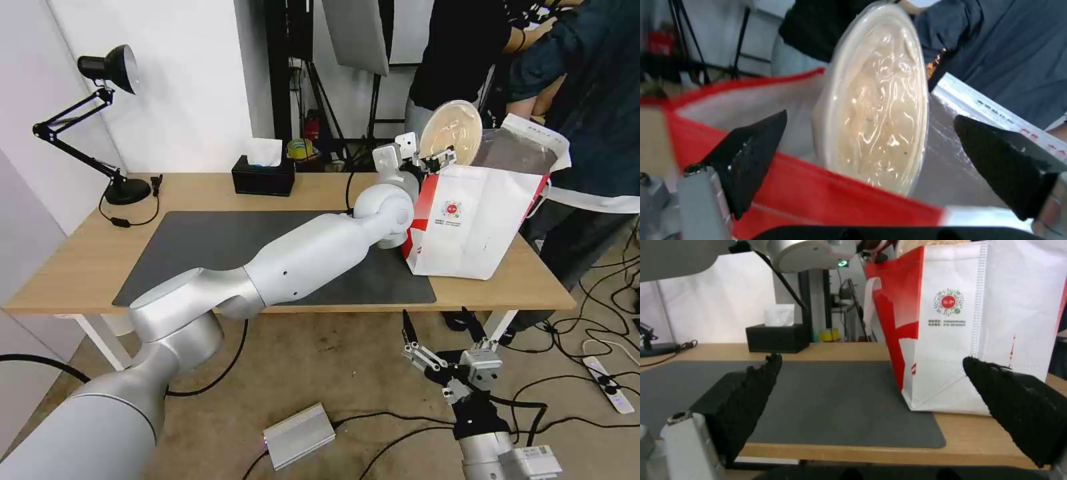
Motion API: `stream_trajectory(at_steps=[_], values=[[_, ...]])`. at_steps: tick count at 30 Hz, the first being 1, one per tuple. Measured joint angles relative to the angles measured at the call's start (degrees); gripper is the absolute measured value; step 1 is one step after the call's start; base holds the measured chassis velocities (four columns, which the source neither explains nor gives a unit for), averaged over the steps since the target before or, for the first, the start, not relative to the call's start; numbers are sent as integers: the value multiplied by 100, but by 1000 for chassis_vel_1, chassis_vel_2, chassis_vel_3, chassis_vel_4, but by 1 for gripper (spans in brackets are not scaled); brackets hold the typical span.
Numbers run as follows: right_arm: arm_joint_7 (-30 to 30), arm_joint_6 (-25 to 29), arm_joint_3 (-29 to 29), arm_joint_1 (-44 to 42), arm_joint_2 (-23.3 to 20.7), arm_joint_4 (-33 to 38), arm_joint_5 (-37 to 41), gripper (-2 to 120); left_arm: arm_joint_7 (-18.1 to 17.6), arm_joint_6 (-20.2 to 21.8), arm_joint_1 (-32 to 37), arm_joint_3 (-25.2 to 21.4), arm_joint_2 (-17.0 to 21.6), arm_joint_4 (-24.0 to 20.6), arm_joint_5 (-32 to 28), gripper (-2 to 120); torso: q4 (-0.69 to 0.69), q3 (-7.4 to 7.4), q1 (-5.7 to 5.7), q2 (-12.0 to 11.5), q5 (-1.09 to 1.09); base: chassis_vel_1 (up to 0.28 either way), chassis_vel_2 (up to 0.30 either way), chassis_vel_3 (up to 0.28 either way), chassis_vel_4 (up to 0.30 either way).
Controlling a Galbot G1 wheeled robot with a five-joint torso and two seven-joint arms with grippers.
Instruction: Pick up the trash from the table and place it into the takeout bag.
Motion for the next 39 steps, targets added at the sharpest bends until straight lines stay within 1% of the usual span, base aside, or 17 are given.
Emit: stream_trajectory(at_steps=[6,15,20,24,28,32,34,36,37,39], values=[[0,0,0,0,0,0,0,100,-10,-45,-107,10,156,-115,333,100,0,0,0,0,0,0,0,0,0],[0,0,0,0,0,0,0,100,-50,-94,-252,-8,352,-249,592,100,0,0,0,0,-1,0,0,0,0],[0,0,0,0,0,0,0,100,-62,-106,-279,-11,434,-304,673,100,0,0,0,0,-1,0,0,0,0],[0,0,0,0,0,0,0,100,-156,-107,-279,-6,472,-375,706,100,0,0,0,0,-1,0,0,0,0],[0,0,0,0,0,0,0,100,-177,-107,-286,-31,503,-443,741,100,-1,0,0,0,-1,0,0,0,0],[0,0,0,0,0,0,0,100,-274,-108,-360,-107,777,-825,844,100,-1,0,0,0,-1,0,0,0,0],[0,0,0,0,0,0,0,100,-298,-107,-367,-122,819,-876,852,100,0,0,0,0,-1,0,0,0,0],[0,0,0,0,0,0,0,100,-440,-158,-374,-193,1084,-1204,937,100,0,0,0,0,-1,0,0,0,0],[0,0,0,0,0,0,0,100,-440,-158,-374,-193,1084,-1204,937,100,0,0,0,0,-1,0,0,0,0],[0,0,0,0,0,0,0,100,-580,-252,-313,-228,1318,-1497,1040,100,0,0,0,0,-1,0,0,0,0]])
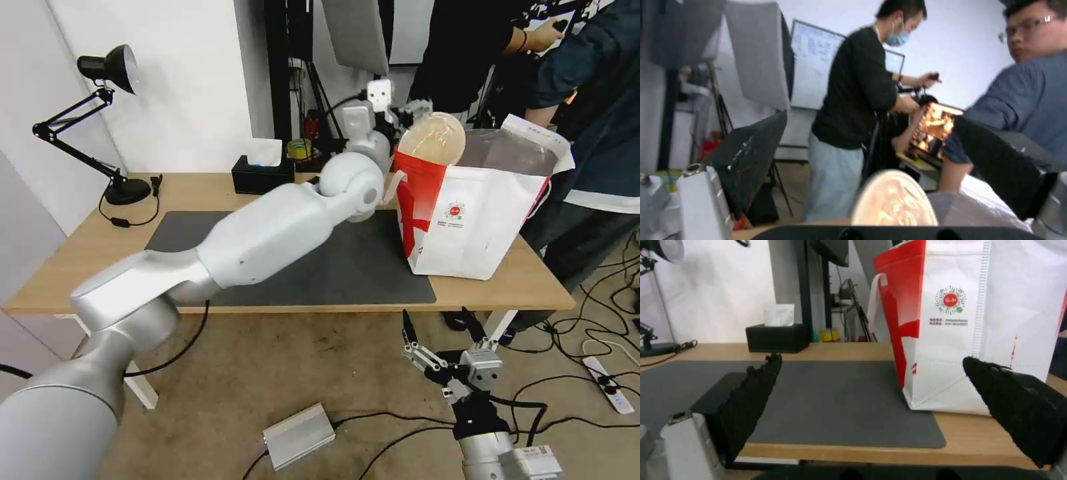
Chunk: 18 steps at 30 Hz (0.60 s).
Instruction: Pick up the trash from the table and place it into the takeout bag.
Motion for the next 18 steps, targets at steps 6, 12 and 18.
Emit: stream_trajectory(at_steps=[6,12,18], values=[[0,0,0,0,0,0,0,100,-293,-59,299,-33,503,-589,398,100,0,0,0,0,0,0,0,0,0],[0,0,0,0,0,0,0,100,-376,-178,950,-232,1181,-1341,1016,100,0,0,0,0,-1,0,0,0,0],[0,0,0,0,0,0,0,100,-369,-244,1667,-651,1891,-2121,1347,100,0,0,0,0,-1,0,0,0,0]])
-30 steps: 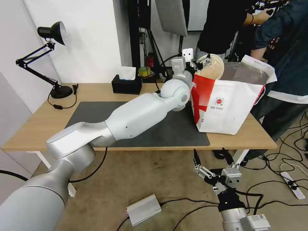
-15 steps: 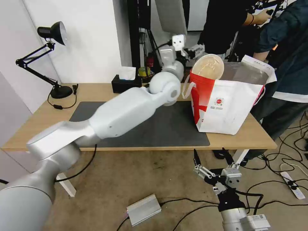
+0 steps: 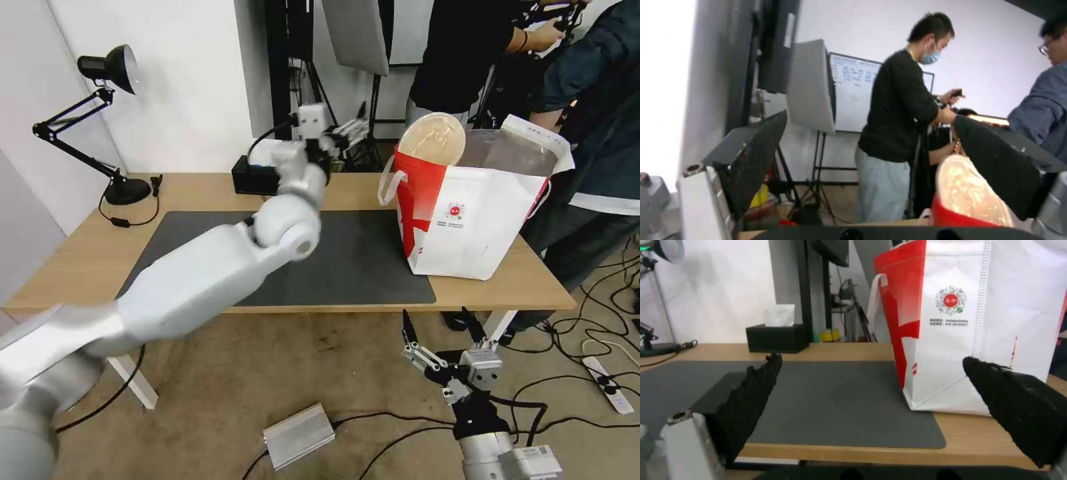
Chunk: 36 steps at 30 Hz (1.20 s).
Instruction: Pick up the trash from the table and place it into the takeout bag.
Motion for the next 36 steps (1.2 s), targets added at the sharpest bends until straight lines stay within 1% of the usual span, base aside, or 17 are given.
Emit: stream_trajectory(at_steps=[1,3,5,7,10,12,16,17,21,22,23,26,27,29,32,34,36], values=[[0,0,0,0,0,0,0,100,0,0,245,-171,204,-216,135,100,1,0,0,0,0,0,0,0,0],[0,0,0,0,0,0,0,100,0,0,245,-171,204,-216,135,100,1,0,0,0,0,0,0,0,0],[0,0,0,0,0,0,0,100,24,-23,810,-647,617,-678,377,100,1,0,0,0,0,0,0,0,0],[0,0,0,0,0,0,0,100,50,-26,968,-772,701,-780,415,100,1,0,0,0,0,0,0,0,0],[0,0,0,0,0,0,0,100,269,-34,1623,-1277,963,-1055,548,100,1,0,-1,0,1,0,0,0,0],[0,0,0,-1,-1,0,0,100,310,-35,1824,-1421,1002,-1129,587,100,2,0,0,0,0,0,0,0,0],[0,0,0,0,0,0,0,100,426,-38,2686,-2021,1061,-1491,859,100,-1,0,0,0,2,0,0,0,0],[0,0,0,0,0,0,0,100,426,-38,2686,-2021,1061,-1491,859,100,-1,0,0,0,2,0,0,0,0],[0,0,0,-1,0,0,0,100,657,-13,3832,-2904,1115,-1966,1119,100,0,0,0,0,1,0,0,0,0],[0,0,0,-1,0,0,0,100,657,-13,3832,-2904,1115,-1966,1119,100,0,0,0,0,1,0,0,0,0],[0,0,0,0,0,0,0,100,680,-6,4070,-3078,1133,-2083,1159,100,1,0,0,1,1,0,0,0,0],[0,0,0,0,0,0,0,100,755,-108,5027,-3617,1098,-2453,1535,100,1,0,-1,1,2,0,0,0,0],[0,0,0,0,0,0,0,100,755,-108,5027,-3617,1098,-2453,1535,100,1,0,-1,1,2,0,0,0,0],[1,0,0,0,0,0,0,100,808,-186,5498,-3813,969,-2595,1837,100,0,0,0,0,1,0,0,0,0],[0,0,0,-1,0,0,0,100,835,-201,5717,-3906,879,-2672,1998,100,0,0,-1,1,2,0,0,0,0],[0,0,0,0,0,0,0,100,957,-229,6105,-4096,689,-2747,2319,100,-1,0,-1,0,3,0,0,0,0],[0,0,0,0,0,0,0,100,1108,-325,6795,-4386,309,-2838,2744,100,0,0,0,1,2,0,0,0,0]])
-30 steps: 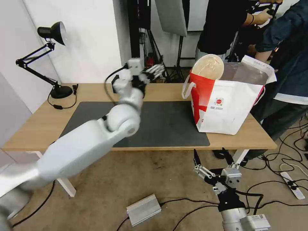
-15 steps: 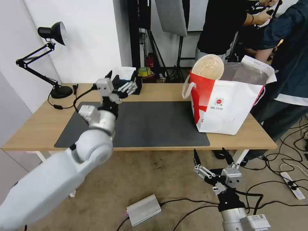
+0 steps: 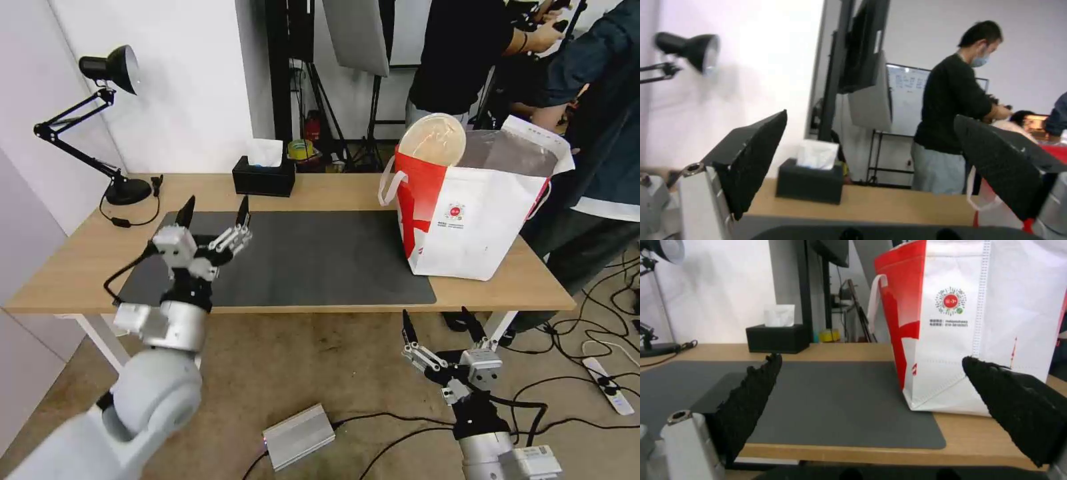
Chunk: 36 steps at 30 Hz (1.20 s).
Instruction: Pick up the trash from the table and place it into the takeout bag.
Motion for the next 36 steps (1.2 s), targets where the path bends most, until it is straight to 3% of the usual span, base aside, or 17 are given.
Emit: stream_trajectory(at_steps=[8,10,13,23,36], values=[[0,0,0,0,0,0,0,100,191,-455,1114,-404,-661,-28,983,100,1,0,0,0,0,0,0,0,0],[0,0,0,0,0,0,0,100,191,-493,1197,-414,-739,-27,1084,100,0,0,-1,0,1,0,0,0,0],[0,0,0,0,0,0,0,100,170,-766,1478,-373,-1082,97,1697,100,0,0,0,0,0,0,0,0,0],[0,0,0,0,0,0,0,100,-37,-1194,1831,-57,-1765,504,2721,100,-1,0,1,-1,0,0,0,0,0],[0,0,0,0,0,0,0,100,-89,-1670,2234,39,-2443,1098,3343,100,0,0,1,-1,0,0,0,0,0]])
